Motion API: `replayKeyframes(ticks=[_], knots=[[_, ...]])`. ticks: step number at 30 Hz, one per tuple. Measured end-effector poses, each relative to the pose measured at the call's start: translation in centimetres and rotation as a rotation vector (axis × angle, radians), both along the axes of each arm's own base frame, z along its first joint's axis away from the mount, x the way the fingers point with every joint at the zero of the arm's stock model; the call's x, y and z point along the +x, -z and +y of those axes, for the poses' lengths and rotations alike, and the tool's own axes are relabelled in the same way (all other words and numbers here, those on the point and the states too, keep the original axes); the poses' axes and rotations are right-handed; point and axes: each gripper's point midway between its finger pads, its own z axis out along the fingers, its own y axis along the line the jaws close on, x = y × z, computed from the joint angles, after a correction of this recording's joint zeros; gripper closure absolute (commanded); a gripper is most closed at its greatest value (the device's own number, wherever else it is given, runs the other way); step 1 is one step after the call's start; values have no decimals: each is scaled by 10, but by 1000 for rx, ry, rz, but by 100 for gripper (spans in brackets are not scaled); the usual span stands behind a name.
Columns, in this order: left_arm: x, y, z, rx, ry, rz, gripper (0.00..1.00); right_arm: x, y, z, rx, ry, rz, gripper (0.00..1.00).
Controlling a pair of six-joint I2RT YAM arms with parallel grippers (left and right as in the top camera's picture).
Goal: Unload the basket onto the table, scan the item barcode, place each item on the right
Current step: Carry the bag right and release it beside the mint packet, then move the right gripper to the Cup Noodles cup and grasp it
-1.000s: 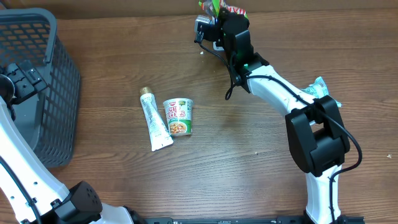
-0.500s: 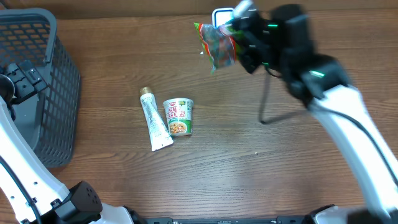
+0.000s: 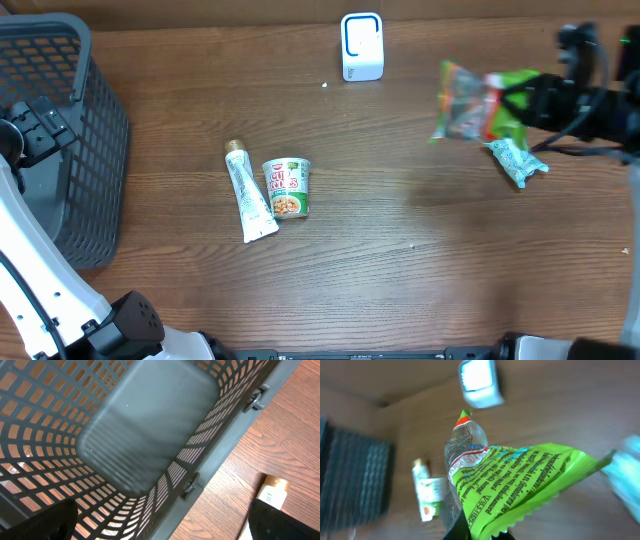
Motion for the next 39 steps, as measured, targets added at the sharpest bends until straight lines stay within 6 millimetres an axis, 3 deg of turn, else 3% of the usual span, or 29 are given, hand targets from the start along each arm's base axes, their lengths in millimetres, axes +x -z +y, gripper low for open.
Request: replayKeyframes(ticks=[4,6,13,14,15,16,17,19,24,28,31,35,39], knots=[[0,0,0,0,0,0,0,4,42,-62,-7,124,114,96],[0,0,0,0,0,0,0,6,66,-82,-4,154,167,96],[0,0,0,0,0,0,0,21,166,-122,37,169,331,96],[0,0,0,0,0,0,0,24,177,-125,44,170,346,92],[0,0,0,0,0,0,0,25,189,-130,54,176,365,69],[0,0,0,0,0,0,0,25,193,-131,58,176,370,31],[0,0,0,0,0,0,0,24,196,-134,63,181,377,26],[0,0,0,0,0,0,0,23,196,-139,69,195,372,20],[0,0,0,0,0,0,0,13,187,-153,132,266,407,17],[0,0,0,0,0,0,0,18,160,-159,151,283,385,2],[0,0,0,0,0,0,0,28,130,-158,123,263,336,0],[0,0,0,0,0,0,0,44,79,-142,73,212,229,0],[0,0,0,0,0,0,0,64,31,-93,68,82,86,0]])
